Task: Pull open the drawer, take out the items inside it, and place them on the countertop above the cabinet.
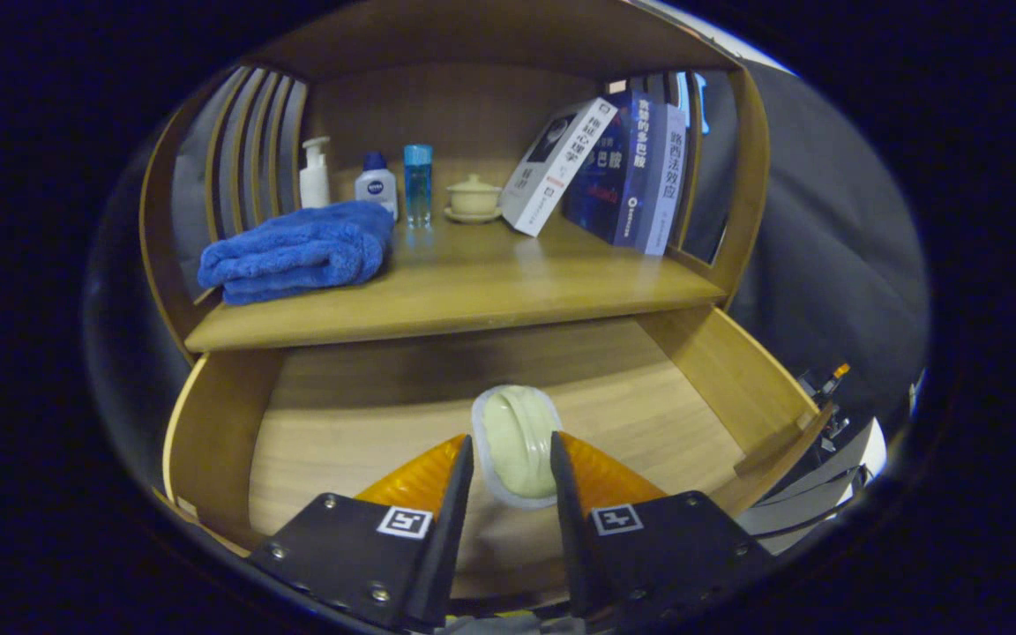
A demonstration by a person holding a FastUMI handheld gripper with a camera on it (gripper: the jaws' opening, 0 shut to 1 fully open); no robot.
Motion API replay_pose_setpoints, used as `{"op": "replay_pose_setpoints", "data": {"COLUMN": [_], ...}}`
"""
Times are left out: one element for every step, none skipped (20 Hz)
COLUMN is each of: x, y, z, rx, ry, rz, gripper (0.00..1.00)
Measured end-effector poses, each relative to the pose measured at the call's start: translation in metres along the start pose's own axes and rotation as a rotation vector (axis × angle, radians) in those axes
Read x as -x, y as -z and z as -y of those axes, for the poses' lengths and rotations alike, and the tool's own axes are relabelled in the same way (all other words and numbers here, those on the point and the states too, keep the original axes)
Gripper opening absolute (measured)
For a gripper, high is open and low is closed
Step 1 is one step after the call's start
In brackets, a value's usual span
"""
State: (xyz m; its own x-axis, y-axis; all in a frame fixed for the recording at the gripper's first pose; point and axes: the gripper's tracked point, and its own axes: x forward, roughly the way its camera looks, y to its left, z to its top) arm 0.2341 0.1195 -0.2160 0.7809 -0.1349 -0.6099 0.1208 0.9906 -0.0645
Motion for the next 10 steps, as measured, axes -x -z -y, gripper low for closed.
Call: {"op": "replay_pose_setpoints", "data": {"x": [-0.004, -0.012, -0.019, -0.026, -0.032, -0.036, -0.041, -0.04, -0.041, -0.045], "y": [0.0, 0.001, 0.001, 0.003, -0.002, -0.008, -0.01, -0.006, -0.002, -0.002], "z": [-0.006, -0.008, -0.007, -0.006, -0.004, -0.002, 0.005, 0.015, 0.02, 0.024], "rx": [-0.004, -0.006, -0.009, -0.011, -0.014, -0.018, -0.016, -0.001, 0.008, 0.012], "ry": [-0.021, -0.036, -0.032, -0.029, -0.025, -0.023, -0.001, 0.031, 0.036, 0.038], "rz": [-0.013, -0.033, -0.056, -0.081, -0.09, -0.088, -0.103, -0.13, -0.154, -0.16], "gripper": [0.53, 0.55, 0.55, 0.55, 0.55, 0.55, 0.55, 0.55, 0.55, 0.55]}}
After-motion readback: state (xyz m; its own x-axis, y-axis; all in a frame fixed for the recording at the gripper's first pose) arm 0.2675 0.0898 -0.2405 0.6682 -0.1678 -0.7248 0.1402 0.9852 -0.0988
